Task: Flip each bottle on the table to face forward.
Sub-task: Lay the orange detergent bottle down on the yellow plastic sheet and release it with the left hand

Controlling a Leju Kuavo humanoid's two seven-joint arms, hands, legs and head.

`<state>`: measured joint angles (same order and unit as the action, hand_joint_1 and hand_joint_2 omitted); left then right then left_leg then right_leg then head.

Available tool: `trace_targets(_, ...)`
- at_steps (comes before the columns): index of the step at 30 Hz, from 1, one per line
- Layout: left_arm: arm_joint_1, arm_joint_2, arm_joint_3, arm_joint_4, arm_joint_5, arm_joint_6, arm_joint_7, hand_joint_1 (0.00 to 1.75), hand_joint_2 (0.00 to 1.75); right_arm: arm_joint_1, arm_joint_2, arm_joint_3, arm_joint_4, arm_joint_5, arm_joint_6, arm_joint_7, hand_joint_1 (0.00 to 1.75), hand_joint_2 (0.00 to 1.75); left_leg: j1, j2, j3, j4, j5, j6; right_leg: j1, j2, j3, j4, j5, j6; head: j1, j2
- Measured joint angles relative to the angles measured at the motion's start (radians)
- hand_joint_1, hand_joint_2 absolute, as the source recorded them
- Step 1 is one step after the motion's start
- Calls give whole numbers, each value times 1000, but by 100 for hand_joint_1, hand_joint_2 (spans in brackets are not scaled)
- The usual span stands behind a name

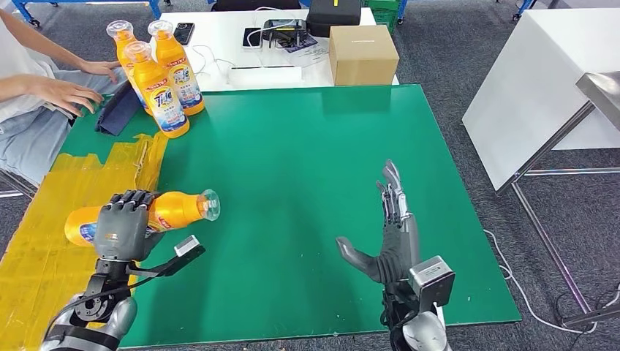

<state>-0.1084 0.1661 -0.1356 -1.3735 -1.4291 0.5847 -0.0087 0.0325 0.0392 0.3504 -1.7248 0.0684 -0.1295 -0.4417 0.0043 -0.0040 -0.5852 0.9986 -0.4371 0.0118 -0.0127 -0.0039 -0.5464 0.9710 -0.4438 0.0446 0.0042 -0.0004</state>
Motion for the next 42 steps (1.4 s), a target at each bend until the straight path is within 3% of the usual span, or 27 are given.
trace_targets(10, -66, 57, 8, 195, -18, -163, 40, 175, 175, 7, -4, -41, -34, -22, 57, 1, 0, 175, 0, 0, 0, 0, 0, 0, 0, 0, 0, 0, 0, 0, 0, 0)
trace_targets(19, -128, 61, 5, 358, 1, -186, 39, 174, 175, -9, -3, -47, -33, -16, 66, 8, 0, 175, 0, -1, 1, 0, 0, 0, 0, 0, 1, 0, 0, 0, 0, 0)
trace_targets(23, -142, 61, 4, 387, 20, -195, 29, 7, 175, -12, -3, -49, -30, -13, 68, 10, 0, 175, 0, -1, 2, 0, 0, 0, 0, 0, 2, 0, 0, 0, 0, 0)
trace_targets(24, -144, 61, 4, 392, 23, -196, 28, 0, 175, -13, -3, -49, -28, -12, 68, 10, 0, 175, 0, -1, 3, 0, 0, 0, 0, 0, 3, 0, 0, 0, 0, 0)
trace_targets(35, -149, 60, -3, 407, 26, -186, 36, 0, 175, -16, -2, -50, -16, -11, 70, 16, 0, 175, 0, -1, 5, 0, 0, 0, 0, 0, 6, 0, 0, 0, 0, 0)
trace_targets(42, -133, 56, -7, 405, 26, -119, 37, 0, 175, -15, -2, -56, -9, -9, 70, 18, 0, 175, 0, -1, 5, 0, 0, 0, 0, 0, 5, 0, 0, 0, 0, 0)
